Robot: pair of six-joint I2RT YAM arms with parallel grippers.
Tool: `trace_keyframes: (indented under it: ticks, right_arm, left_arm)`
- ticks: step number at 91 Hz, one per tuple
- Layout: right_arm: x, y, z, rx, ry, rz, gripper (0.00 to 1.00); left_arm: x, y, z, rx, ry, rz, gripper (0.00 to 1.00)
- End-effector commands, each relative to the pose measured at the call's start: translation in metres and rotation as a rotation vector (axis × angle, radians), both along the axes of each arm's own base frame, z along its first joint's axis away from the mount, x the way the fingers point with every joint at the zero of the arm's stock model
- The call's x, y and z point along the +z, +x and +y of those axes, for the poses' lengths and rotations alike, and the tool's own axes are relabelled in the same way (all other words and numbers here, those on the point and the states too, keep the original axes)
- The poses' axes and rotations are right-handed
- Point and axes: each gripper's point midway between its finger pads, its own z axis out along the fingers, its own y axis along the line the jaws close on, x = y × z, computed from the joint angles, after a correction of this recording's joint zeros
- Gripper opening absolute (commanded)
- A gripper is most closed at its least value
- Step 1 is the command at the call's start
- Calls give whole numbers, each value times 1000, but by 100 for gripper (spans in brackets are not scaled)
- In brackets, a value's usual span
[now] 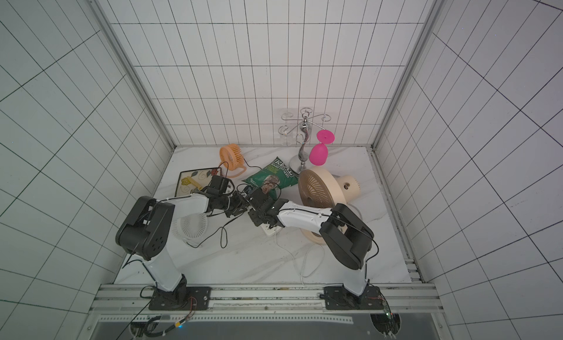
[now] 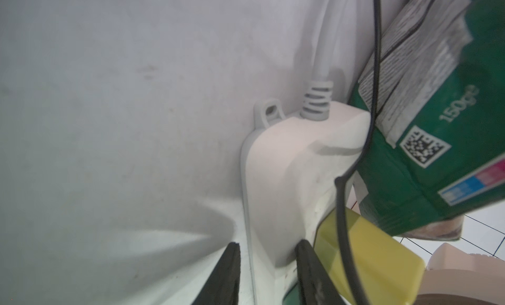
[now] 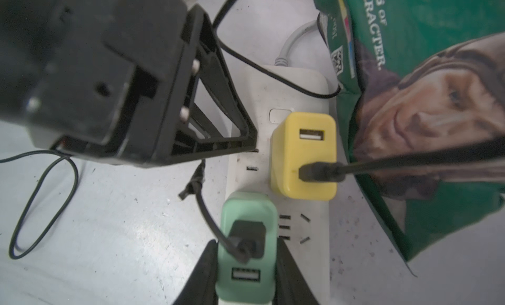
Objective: Unplug the desk fan from the power strip
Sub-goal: Remove the plug from the socket.
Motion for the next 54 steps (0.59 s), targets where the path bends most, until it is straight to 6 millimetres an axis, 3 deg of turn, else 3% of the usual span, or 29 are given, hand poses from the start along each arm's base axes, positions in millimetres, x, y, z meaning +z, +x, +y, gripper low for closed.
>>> trace_keyframes:
  ticks: [1,19,38,54]
  right_arm:
    - [96,9,31,7,282,-125,17]
    - [95,8,27,-10,305,-125,17]
    - [117,5,18,8,293,-217,16]
    - [100,3,14,-15,284,-182,16]
  left_arm:
    - [-84,-62,57,88,295,295,36]
    - [-86,-62,59,97,309,300,38]
    - [-88,-65,65,121,335,319,39]
    - [-93,-65,64,118,336,338,39]
